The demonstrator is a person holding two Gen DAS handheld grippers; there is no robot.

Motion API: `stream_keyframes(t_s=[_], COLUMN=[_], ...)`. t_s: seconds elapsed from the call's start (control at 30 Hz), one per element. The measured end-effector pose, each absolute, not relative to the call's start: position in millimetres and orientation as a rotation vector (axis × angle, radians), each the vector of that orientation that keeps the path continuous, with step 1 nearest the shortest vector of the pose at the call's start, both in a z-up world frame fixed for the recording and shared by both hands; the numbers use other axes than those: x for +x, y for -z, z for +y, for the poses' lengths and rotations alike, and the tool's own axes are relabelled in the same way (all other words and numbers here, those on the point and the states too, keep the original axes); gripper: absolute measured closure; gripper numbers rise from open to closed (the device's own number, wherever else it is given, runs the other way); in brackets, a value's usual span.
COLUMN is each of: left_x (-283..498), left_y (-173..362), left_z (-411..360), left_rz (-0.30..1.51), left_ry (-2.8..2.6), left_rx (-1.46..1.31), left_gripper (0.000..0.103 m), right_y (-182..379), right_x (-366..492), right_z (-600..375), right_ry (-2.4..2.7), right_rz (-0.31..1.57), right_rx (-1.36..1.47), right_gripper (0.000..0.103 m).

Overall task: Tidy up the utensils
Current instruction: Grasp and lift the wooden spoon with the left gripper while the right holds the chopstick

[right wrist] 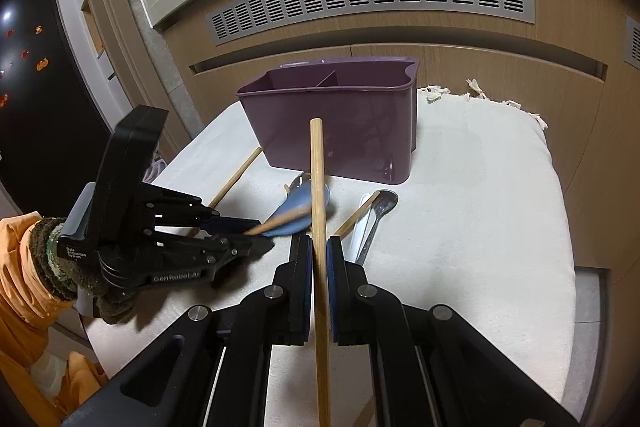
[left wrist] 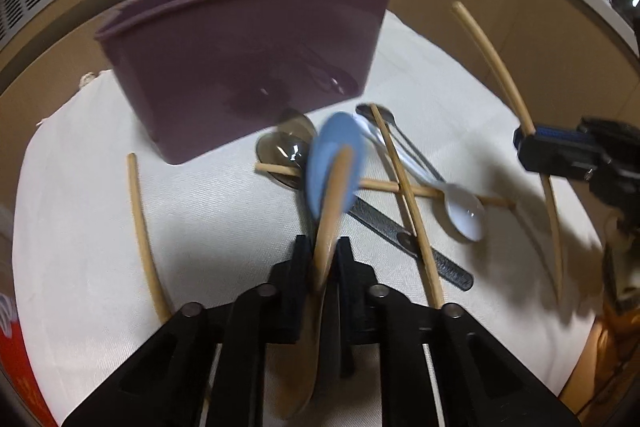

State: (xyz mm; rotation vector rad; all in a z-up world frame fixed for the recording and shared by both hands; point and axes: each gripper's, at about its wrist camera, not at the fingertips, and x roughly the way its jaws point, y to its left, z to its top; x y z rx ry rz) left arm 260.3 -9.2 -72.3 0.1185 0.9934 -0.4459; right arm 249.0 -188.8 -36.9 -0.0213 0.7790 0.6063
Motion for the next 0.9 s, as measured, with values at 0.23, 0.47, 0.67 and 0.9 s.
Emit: stream_keyframes(t_s=[0.23, 0.47, 0.67, 0.9], left_x=[222, 213, 208, 209], left_y=[29, 12, 10, 28], left_z=[4, 20, 29, 6], left_rz=[0.837, 0.781, 0.744, 0.833], left_ry=[0.435, 0.455, 0.424, 0.46], left_rx=[0.019, -0.212, -0.27, 0.025], left_gripper=[0.095, 0.096, 0.098, 0.093], right_y=[33, 28, 26, 23], right_x=[245, 238, 233, 232], right_z=[-189, -187, -186, -185], right_ry=[-0.609, -0.601, -0.598, -0.597], right_rz=[0.77, 0.757, 0.753, 0.75], right_rx=[-0.019, -0.03, -0.04, -0.044], right_gripper=[0.095, 0.095, 0.095, 0.095])
